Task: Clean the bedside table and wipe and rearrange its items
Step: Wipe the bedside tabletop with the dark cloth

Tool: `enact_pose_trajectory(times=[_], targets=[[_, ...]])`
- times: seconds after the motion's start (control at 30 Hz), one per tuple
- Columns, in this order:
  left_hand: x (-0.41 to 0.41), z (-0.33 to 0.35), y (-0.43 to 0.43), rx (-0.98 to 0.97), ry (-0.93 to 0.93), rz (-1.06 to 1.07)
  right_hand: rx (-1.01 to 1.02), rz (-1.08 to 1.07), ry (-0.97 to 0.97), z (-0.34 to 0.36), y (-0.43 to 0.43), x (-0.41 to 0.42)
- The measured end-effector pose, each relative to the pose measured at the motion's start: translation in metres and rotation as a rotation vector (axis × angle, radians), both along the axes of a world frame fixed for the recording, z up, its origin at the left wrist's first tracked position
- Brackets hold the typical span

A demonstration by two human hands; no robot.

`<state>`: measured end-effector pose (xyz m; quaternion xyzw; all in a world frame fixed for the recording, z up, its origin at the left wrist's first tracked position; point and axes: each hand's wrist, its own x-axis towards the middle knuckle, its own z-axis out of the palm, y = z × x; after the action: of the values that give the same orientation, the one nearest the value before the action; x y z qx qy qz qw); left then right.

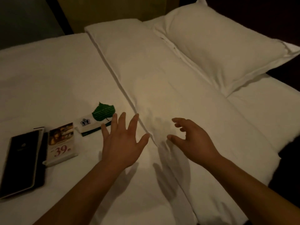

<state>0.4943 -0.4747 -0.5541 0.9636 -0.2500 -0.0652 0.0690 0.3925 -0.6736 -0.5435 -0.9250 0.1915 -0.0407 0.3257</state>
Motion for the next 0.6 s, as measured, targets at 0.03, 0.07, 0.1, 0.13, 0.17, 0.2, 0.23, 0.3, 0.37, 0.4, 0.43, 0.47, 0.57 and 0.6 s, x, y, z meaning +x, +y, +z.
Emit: enact_pose_trajectory(times=[0.03, 0.07, 0.1, 0.13, 0.17, 0.2, 0.23, 0.3, 0.37, 0.4, 0.43, 0.47, 0.57, 0.6], targets=[[-0.006, 0.002, -0.010, -0.006, -0.001, -0.022, -0.004, -0.017, -0.003, 0.001, -0.006, -0.009], [-0.013, 0.004, -0.020, -0.010, -0.006, -0.044, -0.012, -0.034, -0.004, 0.002, -0.013, -0.017], [-0.020, 0.006, -0.031, -0.015, -0.011, -0.067, -0.022, -0.048, -0.004, 0.003, -0.020, -0.027], [-0.027, 0.008, -0.042, -0.019, -0.013, -0.090, -0.034, -0.060, -0.002, 0.004, -0.027, -0.037], [-0.034, 0.010, -0.053, -0.024, -0.012, -0.113, -0.046, -0.070, 0.002, 0.005, -0.035, -0.047], [-0.042, 0.012, -0.064, -0.029, -0.011, -0.134, -0.052, -0.084, 0.005, 0.006, -0.042, -0.058], [-0.049, 0.015, -0.074, -0.033, -0.008, -0.153, -0.054, -0.103, 0.007, 0.006, -0.051, -0.069], [-0.066, 0.018, -0.095, -0.044, 0.001, -0.189, -0.057, -0.145, 0.008, 0.008, -0.068, -0.090], [-0.083, 0.021, -0.115, -0.053, 0.006, -0.233, -0.054, -0.190, 0.010, 0.009, -0.086, -0.113], [-0.091, 0.022, -0.124, -0.057, 0.007, -0.255, -0.052, -0.211, 0.012, 0.009, -0.094, -0.124], [-0.099, 0.023, -0.133, -0.060, 0.009, -0.278, -0.050, -0.232, 0.014, 0.009, -0.103, -0.135], [-0.107, 0.023, -0.142, -0.060, 0.011, -0.300, -0.048, -0.254, 0.014, 0.009, -0.110, -0.146], [-0.131, 0.023, -0.170, -0.058, 0.021, -0.362, -0.041, -0.318, 0.009, 0.010, -0.132, -0.179], [-0.139, 0.023, -0.179, -0.060, 0.022, -0.383, -0.044, -0.338, 0.008, 0.011, -0.140, -0.190]])
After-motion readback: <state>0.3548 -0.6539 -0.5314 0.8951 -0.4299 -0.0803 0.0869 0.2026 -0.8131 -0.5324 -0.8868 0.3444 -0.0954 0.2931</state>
